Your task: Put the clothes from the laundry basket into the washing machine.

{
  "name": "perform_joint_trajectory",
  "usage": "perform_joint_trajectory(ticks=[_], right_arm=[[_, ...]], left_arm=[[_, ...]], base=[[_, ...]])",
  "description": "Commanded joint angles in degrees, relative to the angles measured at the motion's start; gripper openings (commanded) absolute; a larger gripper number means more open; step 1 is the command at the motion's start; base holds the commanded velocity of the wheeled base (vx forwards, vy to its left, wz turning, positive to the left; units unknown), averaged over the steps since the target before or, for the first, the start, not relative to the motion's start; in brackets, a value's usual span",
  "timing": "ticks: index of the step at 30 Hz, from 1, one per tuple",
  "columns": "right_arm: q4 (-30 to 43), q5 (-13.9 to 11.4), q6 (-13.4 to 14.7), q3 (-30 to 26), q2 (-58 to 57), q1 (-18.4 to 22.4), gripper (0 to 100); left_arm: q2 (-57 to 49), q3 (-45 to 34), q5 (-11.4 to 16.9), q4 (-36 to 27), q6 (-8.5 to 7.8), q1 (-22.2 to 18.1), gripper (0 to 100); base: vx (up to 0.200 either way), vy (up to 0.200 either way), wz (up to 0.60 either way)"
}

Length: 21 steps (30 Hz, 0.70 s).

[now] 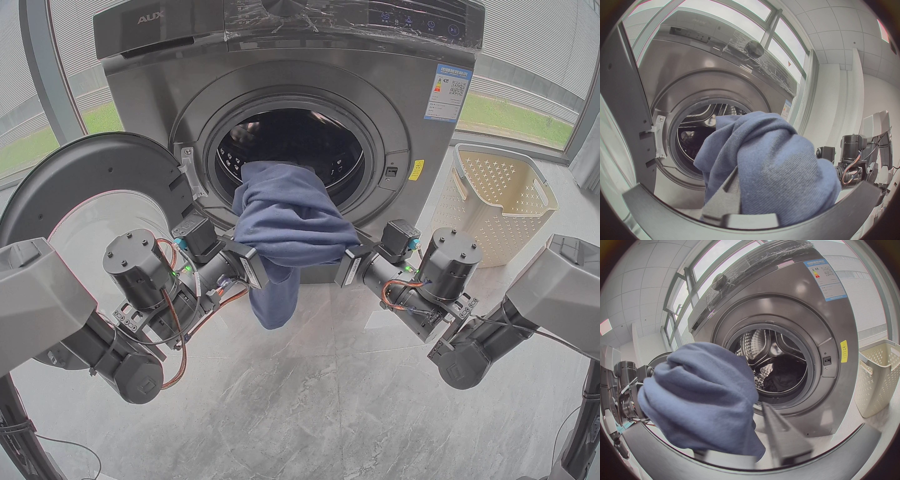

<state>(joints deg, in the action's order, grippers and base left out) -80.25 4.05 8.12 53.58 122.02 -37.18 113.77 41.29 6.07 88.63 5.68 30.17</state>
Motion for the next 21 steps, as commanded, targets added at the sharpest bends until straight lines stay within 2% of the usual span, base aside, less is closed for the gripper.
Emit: perform_joint_trajectory(ticks=[1,2,3,6,7,9,10,15,18,21], right_arm=[[0.45,-0.62,-0.56,-5.06,-3.45,-1.05,100],[0.45,-0.97,-0.74,-6.73,-4.15,-1.23,100],[-0.26,-2.73,-1.44,-11.65,-6.0,-1.75,100],[-2.54,-7.3,-3.2,-22.99,-9.34,-3.42,100],[-3.95,-8.18,-3.46,-26.42,-10.22,-4.3,100],[-4.74,-8.53,-3.46,-28.35,-10.83,-5.01,100],[-5.53,-8.79,-3.37,-31.08,-12.06,-5.89,100],[-7.55,-9.23,-2.41,-34.33,-15.32,-6.24,100],[-8.26,-10.02,-2.14,-34.68,-15.67,-6.24,100],[-8.26,-9.76,-2.05,-34.68,-15.32,-5.36,100]], left_arm=[[-2.33,-1.04,-0.01,-0.03,0.3,0.06,0],[-2.59,-1.48,-0.01,-0.03,0.47,0.06,0],[-3.21,-3.06,-0.01,-0.03,1.53,0.06,0],[-5.32,-6.05,0.08,-0.03,2.58,-0.38,0],[-6.55,-7.45,0.08,-0.03,2.84,-0.55,0],[-7.34,-8.24,0.17,-0.03,3.02,-0.55,0],[-9.01,-10.53,0.17,-0.03,3.28,-0.55,0],[-12.09,-15.63,0.08,-0.03,3.11,-0.55,0],[-12.09,-15.63,-0.18,-0.03,2.67,-0.64,0],[-12.17,-15.27,-0.18,-0.03,2.67,-0.73,0]], base=[[0.0,0.0,0.0],[0.0,0.0,0.0],[0.0,0.0,0.0],[0.0,0.0,0.0],[0.0,0.0,0.0],[0.0,0.0,0.0],[0.0,0.0,0.0],[0.0,0.0,0.0],[0.0,0.0,0.0],[0.0,0.0,0.0]])
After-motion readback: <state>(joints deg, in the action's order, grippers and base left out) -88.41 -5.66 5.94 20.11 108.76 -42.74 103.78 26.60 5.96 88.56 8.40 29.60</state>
